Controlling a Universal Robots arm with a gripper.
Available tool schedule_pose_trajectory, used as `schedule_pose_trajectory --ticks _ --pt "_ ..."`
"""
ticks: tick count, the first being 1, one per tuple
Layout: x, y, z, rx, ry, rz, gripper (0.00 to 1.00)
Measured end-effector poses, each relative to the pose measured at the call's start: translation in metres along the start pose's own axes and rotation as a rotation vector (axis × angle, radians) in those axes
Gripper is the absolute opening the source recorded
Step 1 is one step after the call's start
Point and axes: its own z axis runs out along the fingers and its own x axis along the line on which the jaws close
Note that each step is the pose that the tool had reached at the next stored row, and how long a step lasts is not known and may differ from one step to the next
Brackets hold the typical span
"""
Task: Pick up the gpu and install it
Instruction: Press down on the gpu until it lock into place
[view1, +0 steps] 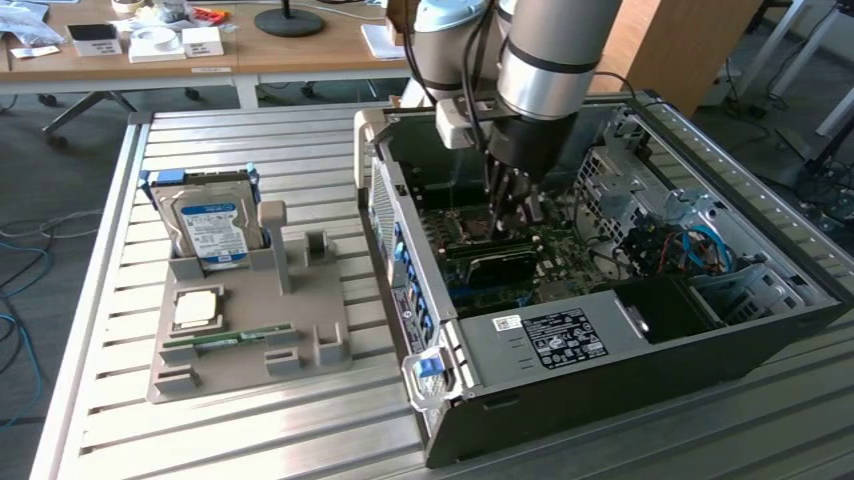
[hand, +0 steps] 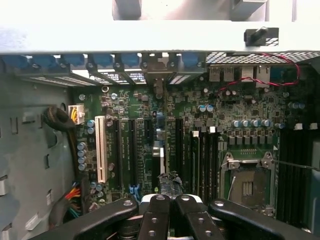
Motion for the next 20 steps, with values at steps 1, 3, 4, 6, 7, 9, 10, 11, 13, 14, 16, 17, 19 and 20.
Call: schedule_pose_trajectory --ticks 1,3,4,6,7,9,10,11,13,14,16,17,19,20 --pt "-0.0007 0.0 0.0006 0.0 0.0 0.0 0.11" --pt "-0.0016 0.0 0.0014 0.0 -0.0001 0.0 0.11" --pt "-0.0016 0.0 0.0014 0.0001 -0.0001 0.0 0.11" --pt "-0.0016 0.0001 0.0014 0.0 0.0001 0.0 0.11" --pt "-0.0016 0.0001 0.0014 0.0 0.0001 0.0 0.11" --pt "-0.0016 0.0001 0.0014 0.0 0.0001 0.0 0.11" --pt "-0.0017 0.0001 0.0016 0.0 0.0001 0.0 0.11" --pt "-0.0017 0.0001 0.0025 0.0001 -0.0002 0.0 0.11" --pt "-0.0016 0.0002 0.0049 0.0 0.0 0.0 0.11" --pt "-0.0015 0.0002 0.006 -0.0001 0.0 0.0 0.11" --pt "-0.0015 0.0003 0.008 0.0 0.0001 0.0 0.11" --pt "-0.0015 0.0003 0.0087 0.0 0.0 0.0 0.11" --pt "-0.0015 0.0003 0.0087 0.0 0.0001 0.0 0.11" --pt "-0.0015 0.0003 0.0087 -0.0001 0.0002 0.0 0.11"
